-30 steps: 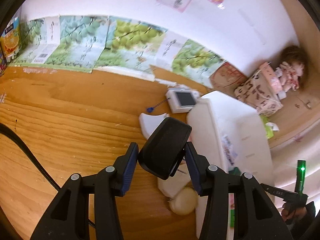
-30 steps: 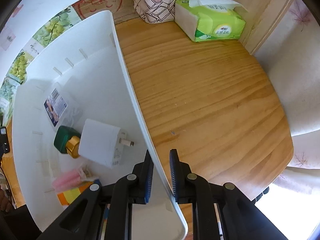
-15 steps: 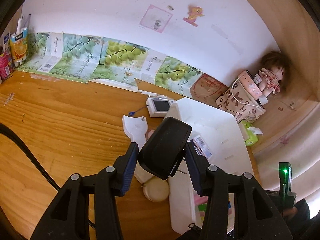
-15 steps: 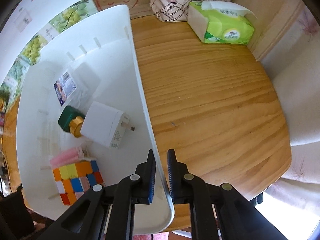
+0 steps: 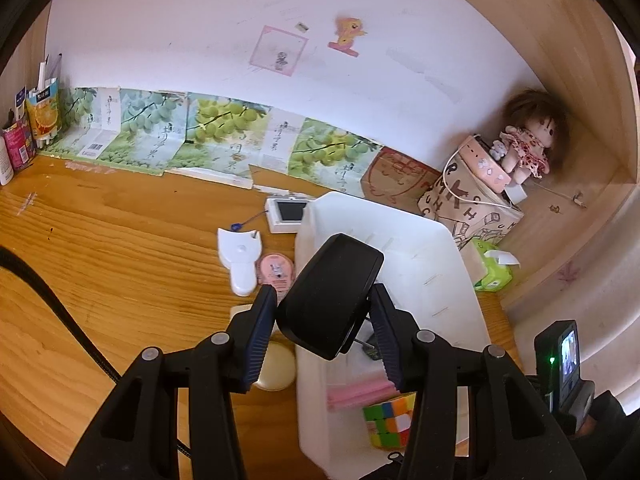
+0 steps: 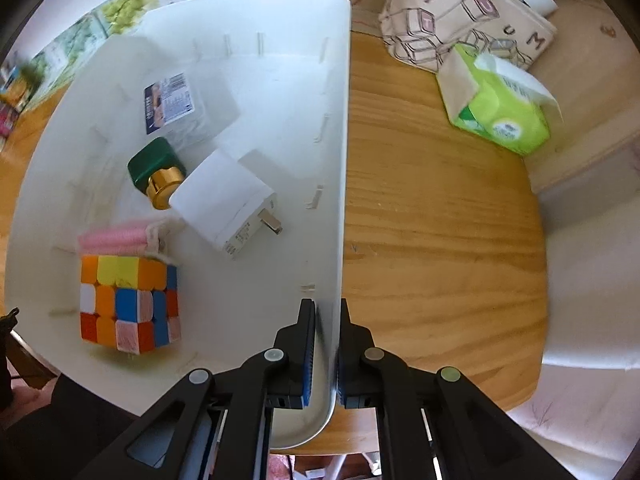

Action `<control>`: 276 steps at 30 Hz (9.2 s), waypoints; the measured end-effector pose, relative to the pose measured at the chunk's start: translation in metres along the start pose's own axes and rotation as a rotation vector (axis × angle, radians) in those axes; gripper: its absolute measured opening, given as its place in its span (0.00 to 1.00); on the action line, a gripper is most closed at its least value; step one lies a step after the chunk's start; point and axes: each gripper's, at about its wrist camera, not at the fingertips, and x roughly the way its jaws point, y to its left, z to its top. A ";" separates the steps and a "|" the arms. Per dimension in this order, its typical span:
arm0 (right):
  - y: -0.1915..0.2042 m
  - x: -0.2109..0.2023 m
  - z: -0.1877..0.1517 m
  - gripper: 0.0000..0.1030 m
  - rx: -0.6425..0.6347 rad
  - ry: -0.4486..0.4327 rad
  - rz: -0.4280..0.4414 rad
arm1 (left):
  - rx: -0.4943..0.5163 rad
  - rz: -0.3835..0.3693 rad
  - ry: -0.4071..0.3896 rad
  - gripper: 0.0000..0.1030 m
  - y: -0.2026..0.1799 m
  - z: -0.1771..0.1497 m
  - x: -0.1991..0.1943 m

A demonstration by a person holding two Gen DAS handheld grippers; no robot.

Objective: Organize rigid objects
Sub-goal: 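Carry the black plug with the left gripper into the tray and release, then move the left gripper to the beige box and grasp it, then carry the beige box with the left gripper into the tray and release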

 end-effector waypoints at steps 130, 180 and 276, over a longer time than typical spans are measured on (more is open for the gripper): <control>-0.060 0.055 0.055 0.11 0.353 0.085 0.034 | 0.324 0.019 0.485 0.79 0.060 -0.028 0.135; -0.057 0.059 0.045 0.11 0.326 0.099 0.041 | 0.164 0.046 0.310 0.54 0.088 -0.022 0.122; -0.010 0.032 0.024 0.12 -0.293 0.107 0.204 | 0.110 0.103 0.043 0.76 -0.085 -0.044 0.031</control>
